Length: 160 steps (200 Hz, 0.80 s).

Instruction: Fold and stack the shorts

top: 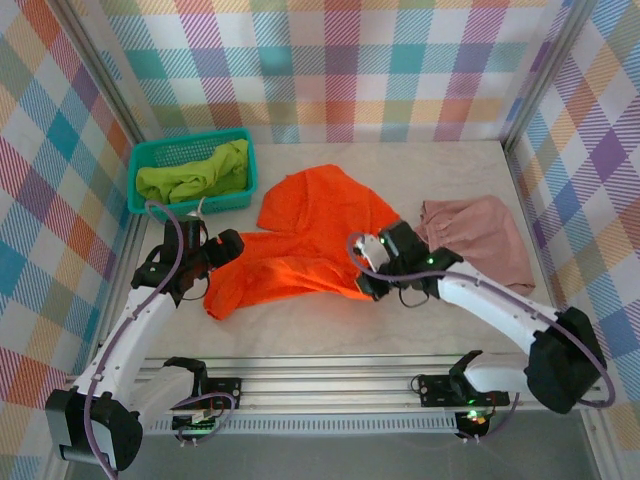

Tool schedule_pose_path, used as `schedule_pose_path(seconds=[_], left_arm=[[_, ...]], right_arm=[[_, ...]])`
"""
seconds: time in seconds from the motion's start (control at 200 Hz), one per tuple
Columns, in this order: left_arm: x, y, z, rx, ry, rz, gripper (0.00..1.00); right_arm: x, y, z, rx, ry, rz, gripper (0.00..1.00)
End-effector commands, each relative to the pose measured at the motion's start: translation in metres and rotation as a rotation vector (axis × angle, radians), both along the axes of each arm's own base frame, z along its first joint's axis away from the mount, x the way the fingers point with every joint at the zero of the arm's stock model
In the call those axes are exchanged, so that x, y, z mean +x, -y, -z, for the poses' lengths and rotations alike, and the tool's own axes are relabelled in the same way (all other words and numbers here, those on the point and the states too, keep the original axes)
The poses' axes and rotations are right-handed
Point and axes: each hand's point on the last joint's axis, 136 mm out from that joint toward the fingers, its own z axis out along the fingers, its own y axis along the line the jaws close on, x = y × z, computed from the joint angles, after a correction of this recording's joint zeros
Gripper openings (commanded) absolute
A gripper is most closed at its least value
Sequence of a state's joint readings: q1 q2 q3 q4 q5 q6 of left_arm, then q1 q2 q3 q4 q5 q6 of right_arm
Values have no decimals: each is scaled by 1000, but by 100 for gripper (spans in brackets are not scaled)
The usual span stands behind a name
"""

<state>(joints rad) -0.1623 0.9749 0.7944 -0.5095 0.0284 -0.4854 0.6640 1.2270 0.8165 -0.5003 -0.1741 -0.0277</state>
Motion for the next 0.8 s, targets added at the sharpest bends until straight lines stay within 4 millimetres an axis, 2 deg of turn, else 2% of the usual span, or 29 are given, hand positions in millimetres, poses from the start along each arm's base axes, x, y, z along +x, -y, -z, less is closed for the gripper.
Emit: schedule_pose_path(seconds=[0.0, 0.12, 0.235, 0.28, 0.385, 0.455, 0.545, 0.62, 0.725, 0.795], left_arm=[[5, 8, -11, -22, 61, 31, 89], [8, 12, -16, -25, 81, 47, 89], [12, 17, -22, -25, 94, 76, 89], [13, 19, -23, -25, 95, 90, 89], [17, 29, -26, -39, 101, 130, 89], [20, 37, -24, -44, 96, 153, 89], [24, 45, -16, -46, 67, 161, 90], [29, 53, -6, -51, 28, 174, 90], [32, 60, 18, -63, -32, 177, 90], [32, 67, 35, -70, -64, 187, 90]], right_arm=[[-15, 15, -3, -32, 48, -33, 18], [-33, 22, -12, -1, 101, -91, 27], [-56, 20, -28, 64, 161, -217, 51], [-62, 18, -35, 92, 186, -251, 57], [-59, 14, -56, 172, 269, -238, 76], [-43, 10, -68, 223, 288, -135, 89], [-7, 9, -72, 251, 223, 132, 100], [20, 7, -68, 240, 135, 288, 99], [58, 3, -50, 243, -58, 441, 99], [88, 9, -36, 240, -166, 529, 99]])
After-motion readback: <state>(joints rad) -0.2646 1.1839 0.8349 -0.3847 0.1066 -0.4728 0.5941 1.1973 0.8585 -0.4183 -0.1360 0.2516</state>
